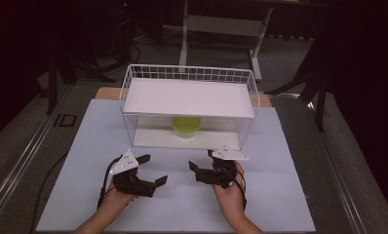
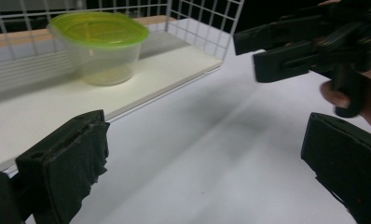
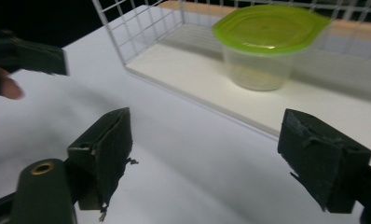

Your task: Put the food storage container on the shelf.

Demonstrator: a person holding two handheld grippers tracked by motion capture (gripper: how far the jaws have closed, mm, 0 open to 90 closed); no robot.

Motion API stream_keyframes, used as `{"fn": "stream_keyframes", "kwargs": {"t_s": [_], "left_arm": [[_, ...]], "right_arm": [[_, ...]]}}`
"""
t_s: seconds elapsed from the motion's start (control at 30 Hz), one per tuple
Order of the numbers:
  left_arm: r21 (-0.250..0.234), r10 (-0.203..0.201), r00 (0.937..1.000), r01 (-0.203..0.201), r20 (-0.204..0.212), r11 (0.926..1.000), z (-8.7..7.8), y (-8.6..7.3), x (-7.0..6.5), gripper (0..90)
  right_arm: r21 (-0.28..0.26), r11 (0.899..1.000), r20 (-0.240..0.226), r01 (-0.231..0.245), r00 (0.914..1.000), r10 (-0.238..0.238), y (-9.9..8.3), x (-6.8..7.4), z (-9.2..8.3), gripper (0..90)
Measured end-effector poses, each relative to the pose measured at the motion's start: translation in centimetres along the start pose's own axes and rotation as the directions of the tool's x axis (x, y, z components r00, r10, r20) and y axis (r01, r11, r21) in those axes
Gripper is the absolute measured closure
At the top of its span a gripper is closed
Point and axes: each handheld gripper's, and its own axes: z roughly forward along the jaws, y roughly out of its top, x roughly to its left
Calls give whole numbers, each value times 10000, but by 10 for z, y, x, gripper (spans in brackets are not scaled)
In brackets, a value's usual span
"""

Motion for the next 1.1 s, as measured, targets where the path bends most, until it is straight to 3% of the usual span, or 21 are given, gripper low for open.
{"fn": "stream_keyframes", "kwargs": {"t_s": [0.33, 0.6, 0.77, 1.1], "left_arm": [[-247, -112, 9994, 120, 312, 9996, -18, 0, -6, 16], [-216, -185, 9995, 190, 241, 9996, -29, -4, -7, 16], [-124, -188, 9996, 190, 217, 9997, -37, -7, -8, 16], [-71, -334, 9994, 334, -92, 9994, -54, -20, -2, 17]], "right_arm": [[-104, 9999, 62, 55, 10000, -54, -9, -10, -26, 145], [-134, 9995, 244, 269, 9993, -266, -15, -11, -47, 144], [-252, 9996, 240, 159, 9996, -153, -17, -14, -61, 144], [-314, 9991, 344, 279, 9990, -268, -30, -18, -82, 145]]}}
